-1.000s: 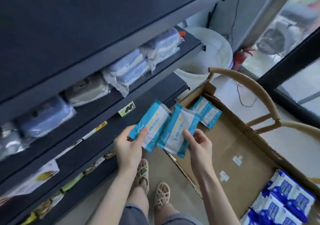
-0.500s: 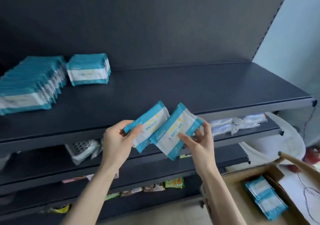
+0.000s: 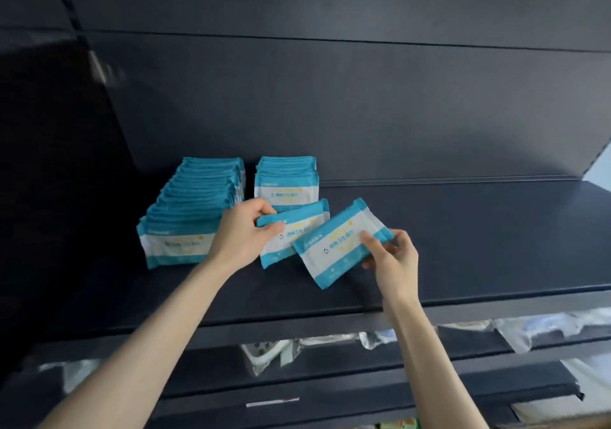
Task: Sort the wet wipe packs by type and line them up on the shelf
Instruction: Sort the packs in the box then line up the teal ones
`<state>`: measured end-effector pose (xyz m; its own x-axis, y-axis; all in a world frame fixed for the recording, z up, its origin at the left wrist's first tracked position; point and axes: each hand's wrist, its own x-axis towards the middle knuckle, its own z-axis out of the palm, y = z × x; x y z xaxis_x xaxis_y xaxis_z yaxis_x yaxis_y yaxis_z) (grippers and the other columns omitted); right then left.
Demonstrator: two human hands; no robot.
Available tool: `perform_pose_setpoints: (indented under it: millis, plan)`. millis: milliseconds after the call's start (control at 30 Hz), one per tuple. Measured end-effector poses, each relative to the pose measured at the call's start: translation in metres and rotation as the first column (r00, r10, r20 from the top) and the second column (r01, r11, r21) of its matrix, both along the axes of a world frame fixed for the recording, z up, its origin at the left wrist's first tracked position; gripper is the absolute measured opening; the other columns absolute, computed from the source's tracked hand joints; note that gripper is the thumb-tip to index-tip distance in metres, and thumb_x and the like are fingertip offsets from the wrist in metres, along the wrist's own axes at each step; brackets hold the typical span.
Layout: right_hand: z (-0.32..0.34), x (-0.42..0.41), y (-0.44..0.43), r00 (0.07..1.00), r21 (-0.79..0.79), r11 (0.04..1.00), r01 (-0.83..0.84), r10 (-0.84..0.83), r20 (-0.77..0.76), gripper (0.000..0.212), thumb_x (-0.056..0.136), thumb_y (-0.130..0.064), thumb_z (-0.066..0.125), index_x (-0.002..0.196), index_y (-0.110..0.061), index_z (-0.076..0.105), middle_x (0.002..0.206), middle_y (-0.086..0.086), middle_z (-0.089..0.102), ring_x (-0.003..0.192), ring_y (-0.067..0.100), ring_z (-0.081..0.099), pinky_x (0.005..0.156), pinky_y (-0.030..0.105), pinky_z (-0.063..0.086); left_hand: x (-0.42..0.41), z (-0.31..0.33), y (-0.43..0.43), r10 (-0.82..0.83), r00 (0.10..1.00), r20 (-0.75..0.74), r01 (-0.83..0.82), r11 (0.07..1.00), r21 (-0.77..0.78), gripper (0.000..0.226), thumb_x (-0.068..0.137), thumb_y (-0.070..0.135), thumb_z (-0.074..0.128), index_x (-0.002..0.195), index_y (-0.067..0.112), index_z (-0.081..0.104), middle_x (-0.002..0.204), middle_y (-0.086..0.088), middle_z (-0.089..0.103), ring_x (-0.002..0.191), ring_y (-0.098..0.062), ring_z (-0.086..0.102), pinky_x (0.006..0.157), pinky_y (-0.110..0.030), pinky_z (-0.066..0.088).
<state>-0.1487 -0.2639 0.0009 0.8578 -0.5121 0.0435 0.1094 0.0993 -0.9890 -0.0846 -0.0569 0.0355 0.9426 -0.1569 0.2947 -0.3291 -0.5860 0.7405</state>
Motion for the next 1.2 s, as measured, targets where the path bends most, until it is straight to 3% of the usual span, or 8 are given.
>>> perform_pose_setpoints:
  millis: [167, 367, 467, 567, 733, 867, 1067, 1200]
  plan:
    - [0.006, 0.046, 0.016, 0.999, -0.027, 0.999, -0.032, 0.032, 0.000, 0.017, 0.087, -0.007, 0.065, 0.089, -0.010, 0.049, 0.089, 0.007, 0.068, 0.074, 0.010, 0.068, 0.056, 0.019, 0.053, 0.056, 0.018, 0.011, -0.033, 0.997, -0.066, 0.043, 0.989, 0.142, 0.018, 0.080, 0.015, 0.073, 0.073, 0.016, 0.056, 0.091, -0.006, 0.069, 0.087, -0.023, 0.064, 0.077, -0.037, 0.049]
    - [0.000, 0.094, 0.015, 0.995, -0.128, 0.988, -0.091, 0.085, -0.049, 0.026, 0.086, -0.003, 0.066, 0.099, -0.016, 0.047, 0.098, 0.003, 0.063, 0.088, 0.015, 0.067, 0.063, 0.025, 0.057, 0.112, 0.020, 0.007, -0.054, 0.992, -0.112, 0.080, 0.966, 0.245, 0.015, 0.080, 0.014, 0.074, 0.084, 0.011, 0.060, 0.109, -0.004, 0.063, 0.108, -0.017, 0.056, 0.083, -0.028, 0.041]
    - [-0.006, 0.110, 0.011, 0.983, -0.186, 0.967, -0.176, 0.162, -0.090, 0.025, 0.086, 0.001, 0.064, 0.103, -0.012, 0.052, 0.099, 0.005, 0.065, 0.088, 0.015, 0.067, 0.063, 0.026, 0.058, 0.127, 0.020, 0.007, -0.048, 0.994, -0.103, 0.075, 0.960, 0.271, 0.011, 0.082, 0.015, 0.072, 0.080, 0.012, 0.061, 0.092, -0.002, 0.065, 0.088, -0.018, 0.059, 0.075, -0.030, 0.042]
    - [-0.009, 0.124, 0.009, 0.972, -0.244, 0.944, -0.224, 0.197, -0.131, 0.018, 0.084, 0.000, 0.066, 0.091, -0.011, 0.053, 0.096, 0.010, 0.066, 0.088, 0.021, 0.069, 0.062, 0.027, 0.058, 0.132, 0.022, 0.009, -0.081, 0.991, -0.105, 0.108, 0.951, 0.289, 0.011, 0.086, 0.019, 0.068, 0.081, 0.009, 0.069, 0.073, 0.004, 0.063, 0.067, -0.010, 0.058, 0.069, -0.027, 0.043]
    - [-0.014, 0.144, 0.017, 0.967, -0.344, 0.908, -0.240, 0.194, -0.163, 0.028, 0.078, -0.004, 0.074, 0.075, -0.012, 0.047, 0.087, 0.010, 0.063, 0.080, 0.024, 0.067, 0.067, 0.033, 0.059, 0.133, 0.025, 0.015, -0.129, 0.978, -0.162, 0.176, 0.930, 0.323, 0.026, 0.082, 0.039, 0.070, 0.091, 0.014, 0.071, 0.086, 0.010, 0.065, 0.082, 0.000, 0.058, 0.078, -0.025, 0.047]
    - [-0.013, 0.148, 0.024, 0.967, -0.564, 0.792, -0.234, 0.130, -0.217, 0.036, 0.074, -0.016, 0.079, 0.066, -0.015, 0.044, 0.067, -0.003, 0.054, 0.059, 0.011, 0.049, 0.049, 0.013, 0.037, 0.129, 0.026, 0.016, -0.137, 0.978, -0.158, 0.191, 0.893, 0.408, 0.047, 0.073, 0.041, 0.078, 0.111, 0.017, 0.063, 0.103, 0.009, 0.055, 0.098, -0.006, 0.048, 0.085, -0.023, 0.039]
    - [-0.012, 0.153, 0.034, 0.969, -0.685, 0.696, -0.216, 0.066, -0.238, 0.041, 0.074, -0.027, 0.080, 0.063, -0.015, 0.042, 0.081, -0.004, 0.049, 0.071, 0.015, 0.047, 0.057, 0.024, 0.035, 0.133, 0.018, 0.017, -0.163, 0.983, -0.088, 0.185, 0.849, 0.494, 0.050, 0.071, 0.032, 0.081, 0.114, 0.018, 0.058, 0.122, 0.001, 0.057, 0.116, -0.014, 0.051, 0.091, -0.028, 0.042]
    - [-0.011, 0.151, 0.037, 0.966, -0.738, 0.640, -0.215, 0.030, -0.256, 0.039, 0.075, -0.033, 0.078, 0.074, -0.017, 0.042, 0.090, -0.005, 0.045, 0.081, 0.018, 0.049, 0.064, 0.027, 0.035, 0.133, 0.019, 0.016, -0.202, 0.979, 0.012, 0.151, 0.768, 0.623, 0.049, 0.076, 0.033, 0.077, 0.116, 0.015, 0.055, 0.119, 0.003, 0.056, 0.109, -0.016, 0.052, 0.087, -0.031, 0.044]
